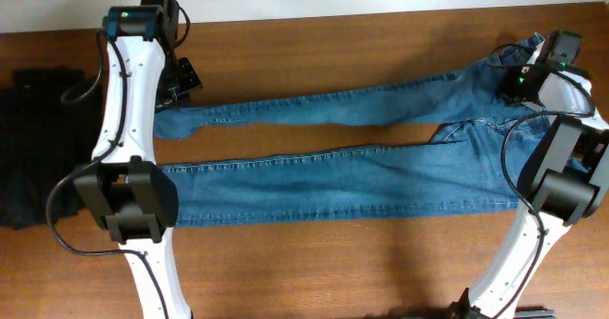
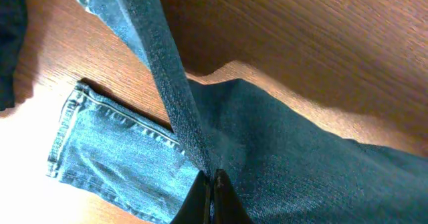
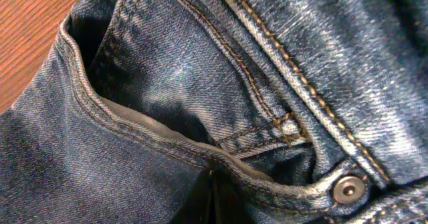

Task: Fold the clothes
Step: 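Grasp the back leg hem with the left gripper and pull it leftward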

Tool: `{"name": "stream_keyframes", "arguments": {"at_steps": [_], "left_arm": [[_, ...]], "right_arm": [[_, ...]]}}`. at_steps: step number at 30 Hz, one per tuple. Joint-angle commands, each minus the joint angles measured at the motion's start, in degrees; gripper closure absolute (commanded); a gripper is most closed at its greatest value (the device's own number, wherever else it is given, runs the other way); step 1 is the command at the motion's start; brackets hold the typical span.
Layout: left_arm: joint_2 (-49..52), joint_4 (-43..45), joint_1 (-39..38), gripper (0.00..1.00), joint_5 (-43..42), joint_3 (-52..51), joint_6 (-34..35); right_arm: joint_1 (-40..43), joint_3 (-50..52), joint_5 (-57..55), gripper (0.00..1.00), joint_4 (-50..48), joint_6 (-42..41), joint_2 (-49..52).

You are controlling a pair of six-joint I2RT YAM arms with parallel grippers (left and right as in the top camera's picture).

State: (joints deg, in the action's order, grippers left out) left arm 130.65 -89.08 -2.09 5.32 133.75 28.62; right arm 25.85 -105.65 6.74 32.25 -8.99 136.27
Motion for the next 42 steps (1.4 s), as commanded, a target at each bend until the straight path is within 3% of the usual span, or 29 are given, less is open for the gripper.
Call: {"name": "stream_keyframes", "arguments": {"at_steps": [1, 8, 16, 23, 30, 31, 32, 33, 35, 36, 42], "left_arm": [[-0.22, -0.24, 2.08, 0.99, -4.70, -0.07, -6.38], [-0.22, -0.55, 2.78, 1.00, -11.78, -0.07, -9.07], [1.36, 5.64, 3.65, 1.00, -11.56, -0.07, -10.08], [8.48, 10.97, 3.72, 1.00, -11.50, -0.07, -10.10], [12.48, 21.88, 4.87, 0.97, -2.58, -0.02, -8.17], [12.41, 23.06, 5.20, 0.91, -1.77, 0.39, -7.19], [12.37, 23.89, 5.49, 0.71, -1.53, 0.94, -6.75], [12.37, 24.72, 5.84, 0.44, -1.40, 1.62, -6.78], [12.37, 25.59, 6.54, 0.21, -1.40, 3.43, -6.03], [12.37, 25.62, 6.91, 0.02, -1.42, 4.74, -5.42], [12.37, 19.52, 7.50, 0.01, -2.93, 14.56, -5.33]], "right_arm": [[-1.03, 2.25, 0.09, 0.96, 1.14, 0.00, 4.70], [-1.03, 2.25, 0.09, 0.96, 0.63, 0.00, 4.70], [-1.03, 2.25, 0.09, 0.96, 0.39, 0.00, 4.70], [-1.03, 2.25, 0.11, 0.96, 0.46, -0.02, 4.70], [-1.03, 2.25, 0.11, 0.96, 0.48, -0.02, 4.70], [-1.03, 2.25, 0.13, 0.96, 0.48, -0.02, 4.70], [-1.03, 2.25, 0.13, 0.96, 0.50, -0.02, 4.70], [-1.05, 2.25, 0.13, 0.96, 0.50, -0.02, 4.70], [-1.09, 2.25, 0.15, 0.96, 0.48, -0.02, 4.70], [-1.09, 2.25, 0.15, 0.96, 0.48, -0.04, 4.70], [-1.09, 2.25, 0.13, 0.96, 0.31, -0.02, 4.70]]}}
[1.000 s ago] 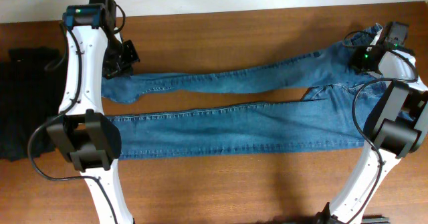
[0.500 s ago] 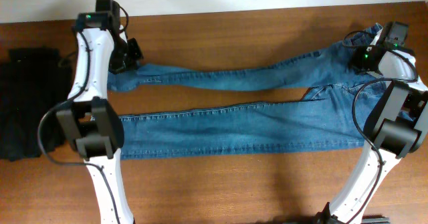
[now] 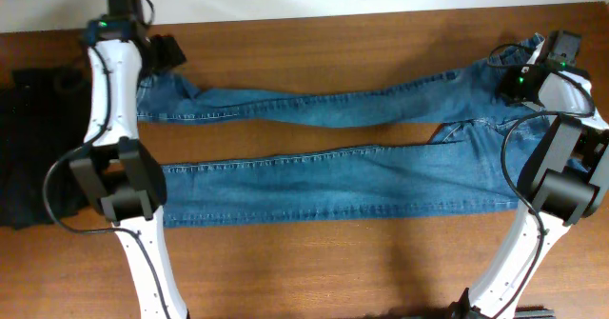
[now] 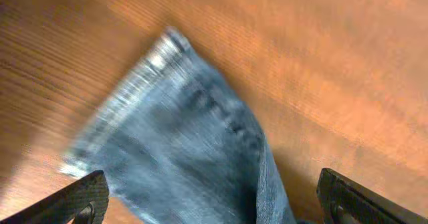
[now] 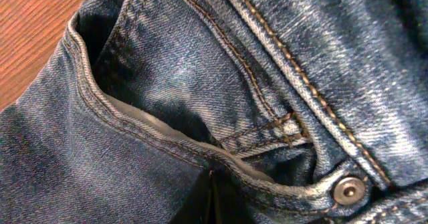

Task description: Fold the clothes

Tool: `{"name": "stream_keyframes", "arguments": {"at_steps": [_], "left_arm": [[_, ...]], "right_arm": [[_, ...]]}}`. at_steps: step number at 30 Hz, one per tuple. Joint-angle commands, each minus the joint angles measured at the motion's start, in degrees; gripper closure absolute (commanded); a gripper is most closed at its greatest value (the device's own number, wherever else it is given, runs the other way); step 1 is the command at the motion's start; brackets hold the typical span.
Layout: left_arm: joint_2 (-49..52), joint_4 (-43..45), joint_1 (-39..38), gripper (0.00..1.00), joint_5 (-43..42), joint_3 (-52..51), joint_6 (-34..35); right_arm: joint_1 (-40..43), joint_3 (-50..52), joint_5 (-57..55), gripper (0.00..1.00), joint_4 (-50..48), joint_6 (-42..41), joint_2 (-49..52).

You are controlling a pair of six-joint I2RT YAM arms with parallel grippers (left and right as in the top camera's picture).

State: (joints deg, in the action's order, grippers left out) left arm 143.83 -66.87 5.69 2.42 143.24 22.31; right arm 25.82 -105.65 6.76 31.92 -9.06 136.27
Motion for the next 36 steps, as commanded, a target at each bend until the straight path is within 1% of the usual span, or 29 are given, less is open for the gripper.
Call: {"name": "stream_keyframes", "arguments": {"at_steps": [1, 4, 5, 7, 10, 11, 12, 15, 16, 22, 27, 30, 36], "left_arm": [[-0.81, -5.53, -0.39, 0.01, -0.09, 6.69, 0.98], [-0.81, -13.03, -0.55, 0.01, -0.02, 9.18, 0.92], [-0.81, -15.08, -0.61, 0.01, -0.07, 9.18, -0.24], [-0.68, -18.71, -0.66, 0.04, -0.02, 9.05, -5.73], [-0.33, -22.91, -0.66, 0.04, 0.00, 8.66, -13.97], [-0.24, -24.04, -0.66, 0.09, 0.02, 8.66, -16.79], [-0.15, -24.94, -0.66, 0.11, 0.02, 8.66, -18.93], [-0.15, -26.10, -0.66, 0.11, -0.04, 8.66, -20.11], [-0.15, -26.47, -0.66, 0.11, -0.04, 8.66, -22.14], [0.61, -25.35, -0.83, 0.11, -0.48, 6.93, -28.98], [0.81, -18.34, -0.87, 0.10, -5.27, 0.83, -33.14], [0.81, -13.77, -0.94, 0.11, -5.25, -3.34, -34.34], [0.81, -7.89, -1.09, 0.10, -4.83, -10.14, -40.70]], "right_arm": [[-1.07, 2.25, 0.11, 0.96, 0.66, 0.04, 4.70], [-1.07, 2.27, 0.13, 0.96, 0.81, 0.02, 4.70], [-1.07, 2.27, 0.13, 0.96, 0.83, 0.02, 4.70], [-1.07, 2.38, 0.13, 0.96, 0.81, 0.00, 4.70], [-1.07, 2.69, 0.13, 0.96, 0.59, -0.70, 4.70], [-1.07, 2.75, 0.13, 0.96, 0.55, -0.87, 4.70], [-1.07, 2.86, 0.13, 0.96, 0.39, -0.87, 4.70], [-1.07, 3.15, 0.13, 0.96, 0.02, -0.87, 4.70], [-1.07, 3.23, 0.11, 0.96, -0.09, -0.87, 4.70], [-1.07, 3.23, 0.13, 0.96, -0.24, -0.87, 4.70], [-1.07, 3.23, 0.11, 0.96, -0.46, -0.85, 4.70], [-1.07, 3.23, 0.11, 0.96, -0.46, -0.85, 4.70], [-1.05, 3.23, 0.09, 0.96, -0.87, -0.83, 4.70]]}}
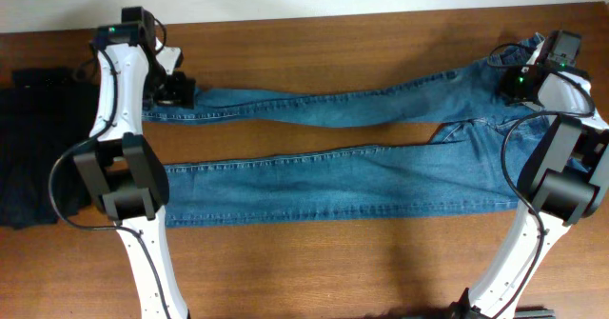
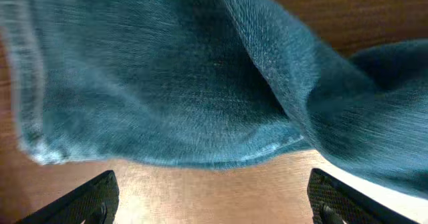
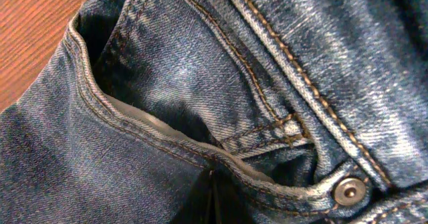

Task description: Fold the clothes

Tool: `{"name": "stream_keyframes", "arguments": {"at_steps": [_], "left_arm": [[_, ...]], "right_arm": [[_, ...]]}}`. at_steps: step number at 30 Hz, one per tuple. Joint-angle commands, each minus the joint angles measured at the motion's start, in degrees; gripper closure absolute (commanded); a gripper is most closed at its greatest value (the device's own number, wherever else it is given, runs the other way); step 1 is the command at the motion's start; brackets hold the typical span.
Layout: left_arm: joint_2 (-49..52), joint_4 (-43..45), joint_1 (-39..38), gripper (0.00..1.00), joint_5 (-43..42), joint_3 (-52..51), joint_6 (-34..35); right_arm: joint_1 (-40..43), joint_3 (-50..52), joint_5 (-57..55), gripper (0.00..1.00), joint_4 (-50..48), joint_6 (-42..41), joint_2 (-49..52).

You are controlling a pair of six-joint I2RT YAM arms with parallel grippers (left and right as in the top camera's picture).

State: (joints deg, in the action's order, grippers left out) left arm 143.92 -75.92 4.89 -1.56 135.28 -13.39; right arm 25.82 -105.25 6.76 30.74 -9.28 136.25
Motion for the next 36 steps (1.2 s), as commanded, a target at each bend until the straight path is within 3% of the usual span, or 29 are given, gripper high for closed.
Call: {"name": "stream_keyframes", "arguments": {"at_steps": [1, 5, 11, 21, 25, 30, 32, 33, 34, 35, 36], "left_arm": [[0.72, 2.10, -0.35, 0.10, -0.59, -3.06, -4.94], [0.74, 5.60, -0.33, 0.05, -0.61, -6.14, -4.24], [0.74, 8.72, -0.42, 0.06, -0.61, -8.66, -4.24], [0.74, 8.85, -0.66, 0.31, -0.63, -8.66, -4.24], [0.74, 9.09, -0.83, 0.64, -0.68, -8.66, -4.22], [0.74, 9.07, -0.98, 0.80, -0.85, -8.66, -4.24], [0.74, 9.05, -1.05, 0.80, -0.94, -8.66, -4.22], [0.74, 9.09, -1.09, 0.79, -1.36, -8.66, -4.22], [0.74, 9.11, -1.09, 0.48, -1.88, -8.66, -4.22], [0.74, 9.11, -1.09, 0.07, -2.47, -8.66, -4.22], [0.74, 9.22, -1.09, 0.01, -3.37, -8.66, -4.22]], "right_arm": [[-1.05, 2.84, 0.09, 0.96, 0.31, -0.61, 4.72], [-1.05, 2.84, 0.09, 0.96, 0.31, -0.61, 4.72], [-1.07, 2.84, 0.09, 0.96, 0.37, -0.61, 4.72], [-1.07, 2.91, 0.11, 0.96, 0.37, -0.61, 4.72], [-1.07, 3.06, 0.09, 0.96, 0.31, -0.61, 4.72], [-1.07, 3.06, 0.09, 0.96, 0.31, -0.61, 4.72], [-1.07, 3.06, 0.11, 0.96, 0.31, -0.61, 4.72], [-1.07, 3.06, 0.11, 0.96, 0.31, -0.61, 4.72], [-1.07, 3.06, 0.11, 0.96, 0.31, -0.61, 4.72], [-1.07, 3.06, 0.11, 0.96, 0.31, -0.61, 4.72], [-1.07, 3.06, 0.11, 0.96, 0.28, -0.61, 4.72]]}}
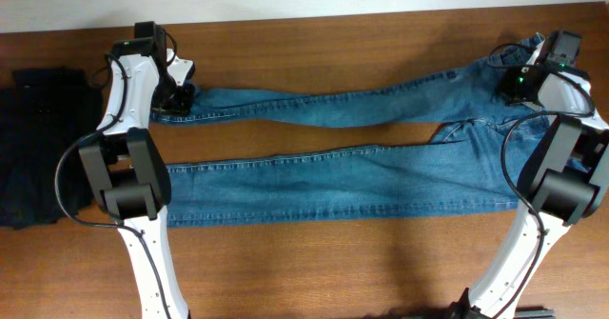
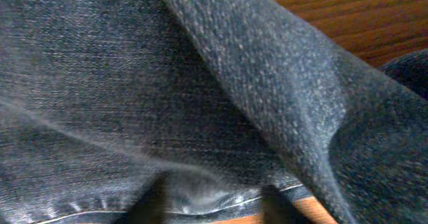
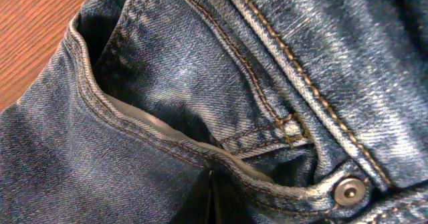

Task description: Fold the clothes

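Blue jeans (image 1: 343, 171) lie flat across the table, both legs pointing left and the waist at the right. My left gripper (image 1: 177, 94) is down on the far leg's cuff (image 1: 166, 105). In the left wrist view, its blurred fingers (image 2: 155, 200) stand partly apart, and the left gripper (image 2: 214, 200) has the cuff hem (image 2: 221, 194) between them. My right gripper (image 1: 520, 79) is at the waist. In the right wrist view the right gripper (image 3: 212, 190) is shut on the pocket edge of the waistband (image 3: 167, 144), beside the metal button (image 3: 348, 190).
A pile of black clothing (image 1: 38, 148) lies at the table's left edge, just left of my left arm. The near leg (image 1: 333, 181) runs parallel below the far one, with a strip of bare wood (image 1: 285, 136) between them.
My left gripper has dropped onto the far cuff, and its fingers stand closer together around the hem. The right gripper has not moved.
At first my left gripper was shut on the far leg, holding it raised with the cuff folded back. Then it was open with the leg stretched out leftward. It hovered open over the cuff, and now straddles the hem. The right gripper stayed shut on the waistband.
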Tool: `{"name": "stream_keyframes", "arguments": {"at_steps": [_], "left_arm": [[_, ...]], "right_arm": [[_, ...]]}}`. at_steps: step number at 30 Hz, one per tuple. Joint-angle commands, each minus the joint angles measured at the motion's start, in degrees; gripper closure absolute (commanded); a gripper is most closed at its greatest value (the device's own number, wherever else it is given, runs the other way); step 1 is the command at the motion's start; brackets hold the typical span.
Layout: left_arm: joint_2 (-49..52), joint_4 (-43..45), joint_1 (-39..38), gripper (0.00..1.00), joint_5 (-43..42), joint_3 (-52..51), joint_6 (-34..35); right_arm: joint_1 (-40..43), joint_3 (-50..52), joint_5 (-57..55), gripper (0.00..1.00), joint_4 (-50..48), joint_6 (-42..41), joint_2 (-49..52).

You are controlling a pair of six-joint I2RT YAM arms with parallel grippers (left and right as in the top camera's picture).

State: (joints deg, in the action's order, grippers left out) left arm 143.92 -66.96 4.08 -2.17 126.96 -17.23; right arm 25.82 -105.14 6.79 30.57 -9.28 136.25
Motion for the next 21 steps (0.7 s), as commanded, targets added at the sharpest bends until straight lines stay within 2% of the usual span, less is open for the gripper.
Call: {"name": "stream_keyframes", "arguments": {"at_steps": [1, 6, 17, 19, 20, 21], "left_arm": [[0.74, 0.42, -0.28, 0.01, -3.50, -0.33, 0.09], [0.74, 3.45, -0.33, 0.01, -5.20, -0.33, 3.04], [4.76, 6.08, -2.73, 0.02, -5.55, -0.33, 3.67], [5.11, 5.66, -3.10, 0.11, -5.53, -0.33, 3.67], [5.25, 5.42, -3.23, 0.25, -5.46, -0.33, 3.65], [5.25, 5.20, -3.34, 0.46, -5.38, -0.33, 3.65]], "right_arm": [[-1.07, 2.95, 0.09, 0.96, 0.46, -0.61, 4.72], [-1.07, 2.95, 0.07, 0.96, 0.44, -0.61, 4.72], [-1.07, 2.95, 0.07, 0.96, 0.24, -0.61, 4.72], [-1.07, 2.95, 0.07, 0.96, 0.24, -0.61, 4.72], [-1.07, 2.95, 0.07, 0.96, 0.24, -0.61, 4.72], [-1.07, 2.95, 0.09, 0.96, 0.24, -0.61, 4.72]]}}
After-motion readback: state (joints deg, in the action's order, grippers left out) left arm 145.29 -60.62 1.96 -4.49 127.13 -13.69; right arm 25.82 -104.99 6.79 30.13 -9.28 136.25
